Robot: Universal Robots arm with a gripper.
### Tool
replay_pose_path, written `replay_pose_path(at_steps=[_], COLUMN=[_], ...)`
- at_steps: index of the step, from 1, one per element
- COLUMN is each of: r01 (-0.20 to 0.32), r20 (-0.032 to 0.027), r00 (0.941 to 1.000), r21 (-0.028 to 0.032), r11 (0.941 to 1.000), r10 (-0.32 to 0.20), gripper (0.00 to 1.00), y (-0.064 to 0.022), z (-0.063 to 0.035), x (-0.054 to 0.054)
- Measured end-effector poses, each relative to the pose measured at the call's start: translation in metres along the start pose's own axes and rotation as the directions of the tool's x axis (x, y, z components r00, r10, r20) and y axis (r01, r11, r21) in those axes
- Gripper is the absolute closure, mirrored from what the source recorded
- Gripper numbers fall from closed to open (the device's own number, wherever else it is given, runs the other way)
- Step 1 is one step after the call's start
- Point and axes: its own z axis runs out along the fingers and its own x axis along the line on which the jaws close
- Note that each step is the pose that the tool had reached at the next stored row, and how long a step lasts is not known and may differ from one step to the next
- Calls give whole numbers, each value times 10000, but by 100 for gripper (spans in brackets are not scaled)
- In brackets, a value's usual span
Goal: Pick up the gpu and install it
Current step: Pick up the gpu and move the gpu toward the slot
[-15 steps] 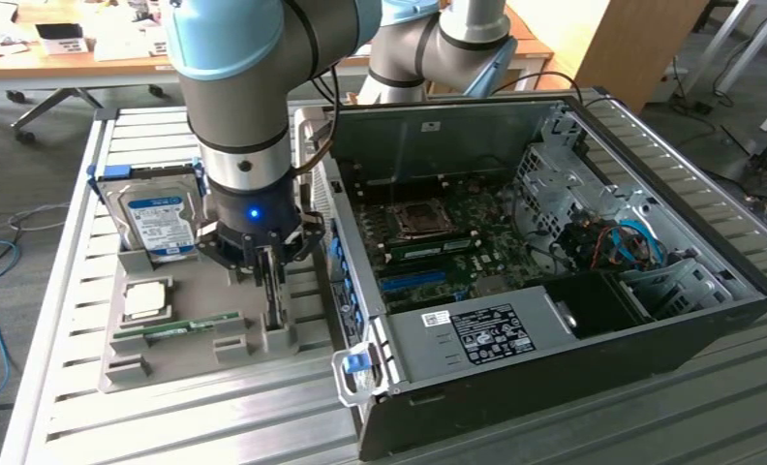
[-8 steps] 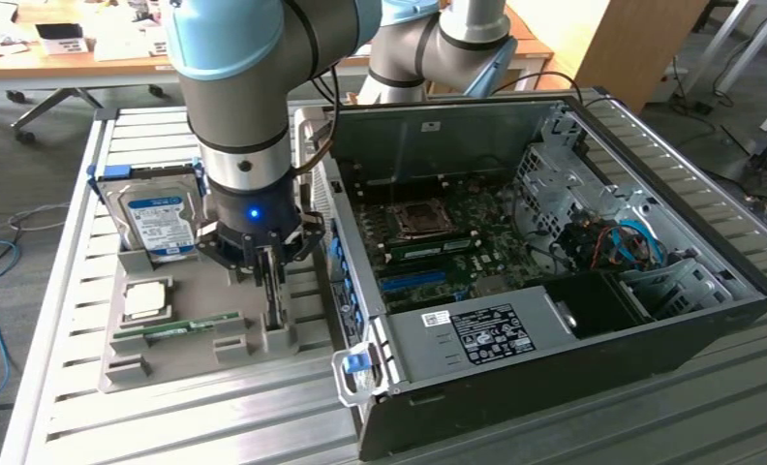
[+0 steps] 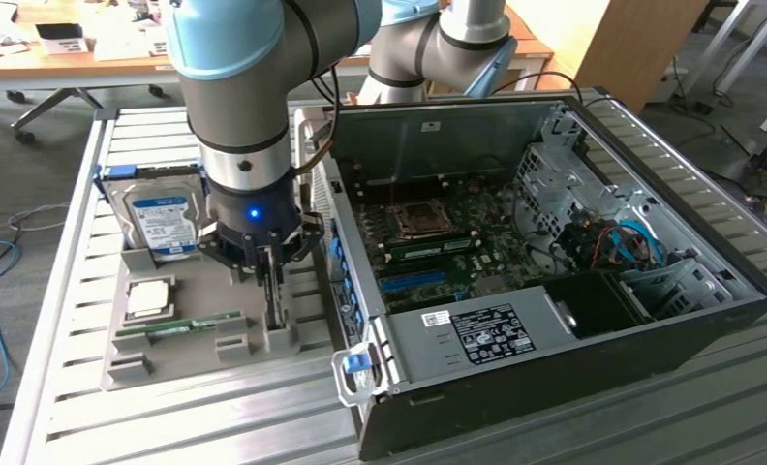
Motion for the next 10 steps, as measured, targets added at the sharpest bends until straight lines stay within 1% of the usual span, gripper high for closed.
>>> replay_pose_path(at_steps=[8, 10], r01=[9, 128], r20=[0, -6], r00=[10000, 9999], r21=[0, -3], r11=[10000, 9999], r10=[-9, -128], gripper=[73, 73], y=[0, 0], z=[0, 0], x=[0, 1])
